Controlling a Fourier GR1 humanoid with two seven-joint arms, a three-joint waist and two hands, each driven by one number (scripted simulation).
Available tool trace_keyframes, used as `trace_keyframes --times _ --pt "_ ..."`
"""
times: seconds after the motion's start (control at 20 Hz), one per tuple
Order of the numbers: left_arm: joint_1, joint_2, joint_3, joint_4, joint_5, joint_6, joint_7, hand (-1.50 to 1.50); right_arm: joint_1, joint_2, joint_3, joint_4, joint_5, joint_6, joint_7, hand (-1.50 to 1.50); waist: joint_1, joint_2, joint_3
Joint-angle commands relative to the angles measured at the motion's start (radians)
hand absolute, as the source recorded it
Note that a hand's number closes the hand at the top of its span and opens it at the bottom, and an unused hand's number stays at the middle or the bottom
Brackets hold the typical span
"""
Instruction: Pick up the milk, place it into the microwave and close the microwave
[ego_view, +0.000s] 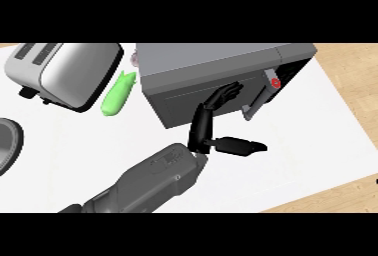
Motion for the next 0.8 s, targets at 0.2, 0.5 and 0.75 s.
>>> trace_keyframes --times 0.2,0.5,0.75 --pt "-0.056 0.000 0.055 0.087 0.057 0.007 -0.019 -1.50 -0.034 0.028 0.028 0.098 -0.160 0.050 0.053 -1.50 -0.011 0.012 -0.003" --pt "-0.060 0.000 0.051 0.100 0.077 0.006 -0.048 -1.50 -0.076 0.003 0.017 0.159 -0.218 0.079 0.070 -1.50 -0.011 0.013 -0.002" --pt "-0.064 0.000 0.053 0.115 0.100 0.011 -0.057 -1.50 -0.100 -0.024 -0.004 0.212 -0.274 0.108 0.084 -1.50 -0.020 0.009 -0.001"
